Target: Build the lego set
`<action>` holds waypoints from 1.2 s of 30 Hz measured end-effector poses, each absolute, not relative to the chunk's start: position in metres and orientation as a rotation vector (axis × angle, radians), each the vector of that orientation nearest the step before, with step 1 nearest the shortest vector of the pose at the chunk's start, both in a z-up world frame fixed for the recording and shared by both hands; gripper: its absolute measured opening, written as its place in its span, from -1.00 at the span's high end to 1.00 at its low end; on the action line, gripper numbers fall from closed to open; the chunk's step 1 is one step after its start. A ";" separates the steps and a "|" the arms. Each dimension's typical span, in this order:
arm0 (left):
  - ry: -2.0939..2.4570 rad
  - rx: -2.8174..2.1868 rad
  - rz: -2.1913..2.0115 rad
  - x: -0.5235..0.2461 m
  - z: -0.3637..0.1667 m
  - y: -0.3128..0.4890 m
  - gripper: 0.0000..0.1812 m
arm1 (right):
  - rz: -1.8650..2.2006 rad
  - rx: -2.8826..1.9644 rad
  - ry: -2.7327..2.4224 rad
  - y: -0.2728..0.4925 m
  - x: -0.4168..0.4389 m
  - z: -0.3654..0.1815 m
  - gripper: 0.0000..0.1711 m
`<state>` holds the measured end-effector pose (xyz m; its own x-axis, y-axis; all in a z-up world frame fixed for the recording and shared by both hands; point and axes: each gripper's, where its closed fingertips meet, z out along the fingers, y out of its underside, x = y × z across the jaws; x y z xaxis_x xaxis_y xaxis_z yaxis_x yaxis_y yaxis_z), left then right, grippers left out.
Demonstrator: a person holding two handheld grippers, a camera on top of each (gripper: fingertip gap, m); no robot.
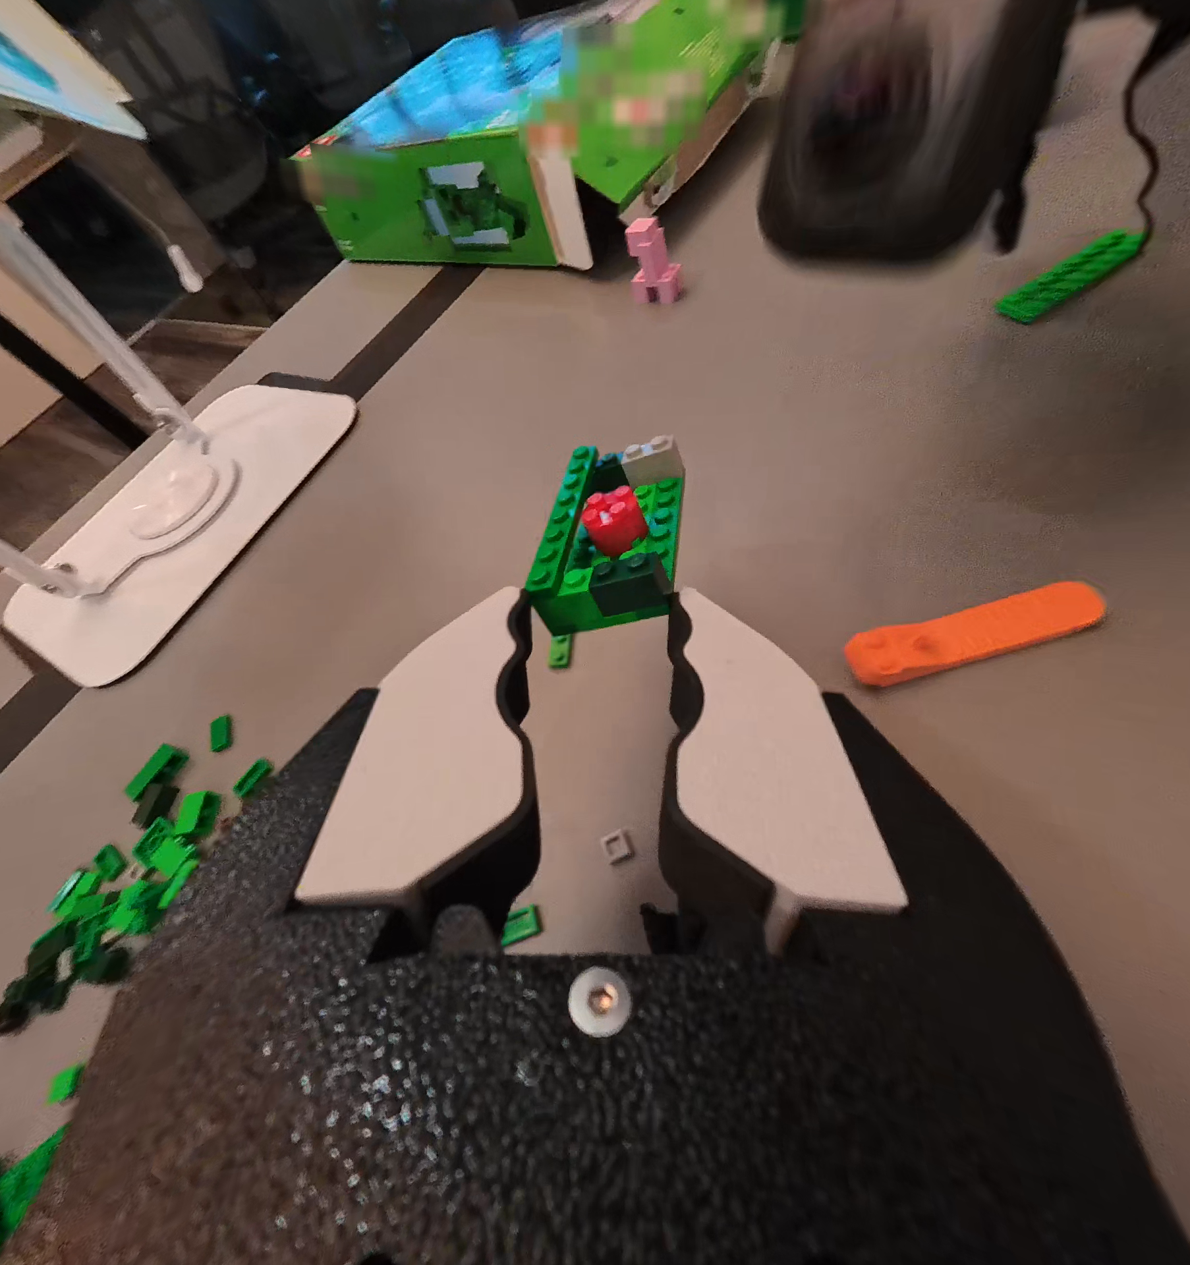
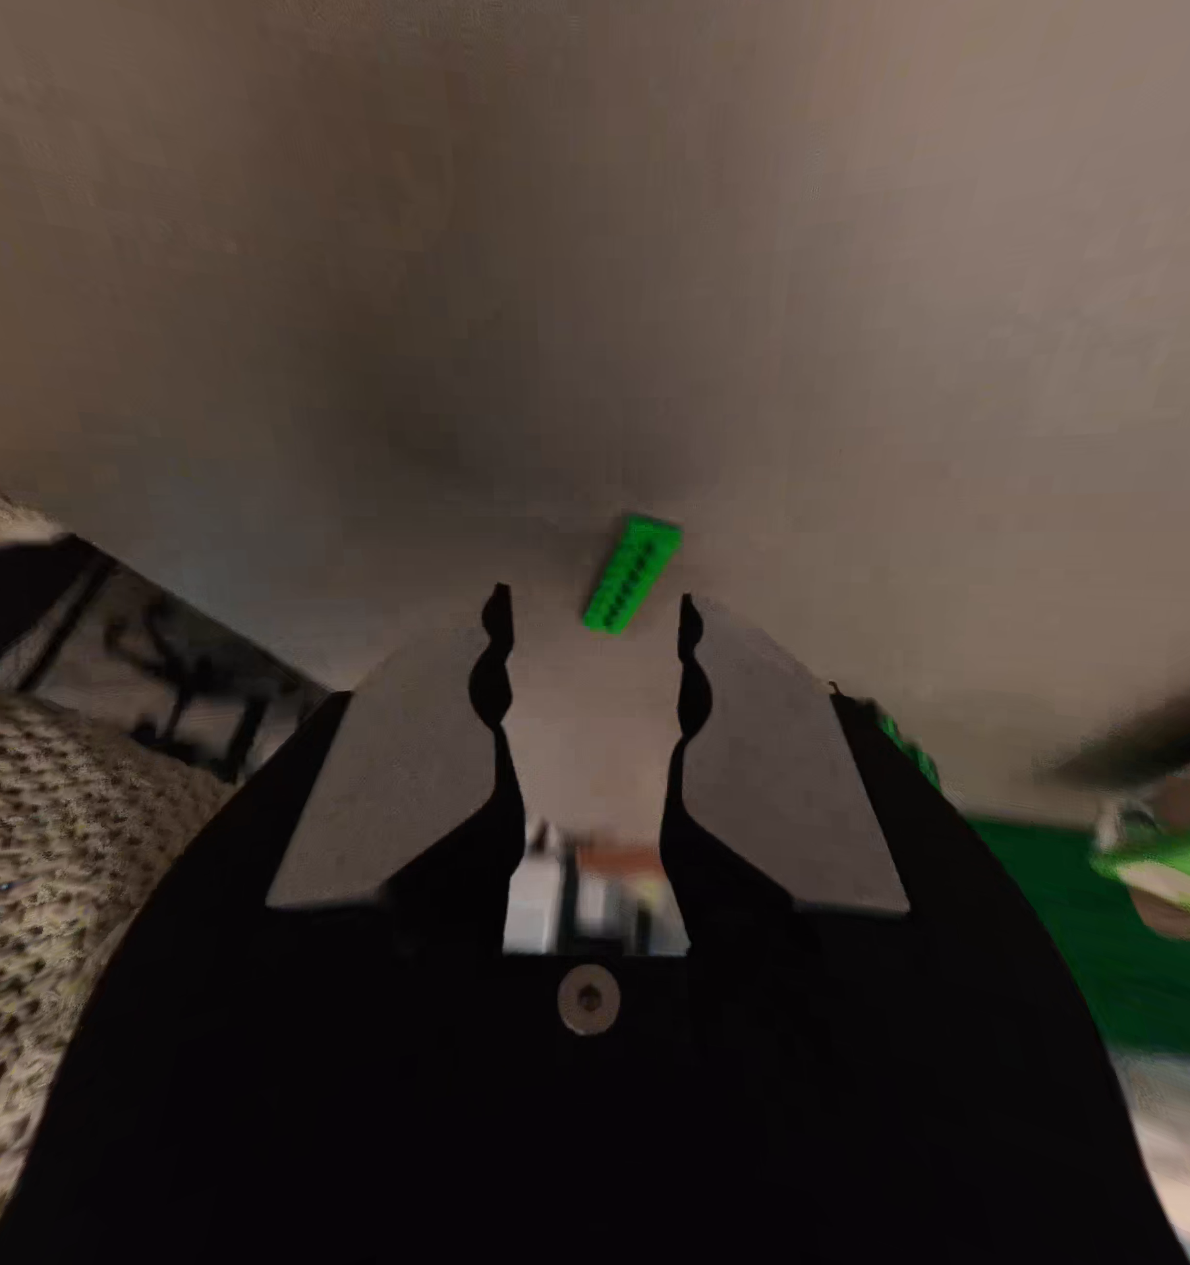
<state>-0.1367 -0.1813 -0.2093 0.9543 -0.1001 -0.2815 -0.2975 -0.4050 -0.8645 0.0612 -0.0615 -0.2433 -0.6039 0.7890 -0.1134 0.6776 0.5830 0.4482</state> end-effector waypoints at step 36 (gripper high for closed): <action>0.668 -1.691 -0.112 -0.009 -0.203 -0.170 0.58 | -0.512 0.684 3.221 -0.162 0.001 -0.186 0.82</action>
<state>-0.0089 -0.1699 -0.2031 0.8275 -0.4845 -0.2837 -0.3649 -0.0800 -0.9276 0.0014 -0.1622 -0.1862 -0.8984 0.4224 0.1205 0.3642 0.8697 -0.3332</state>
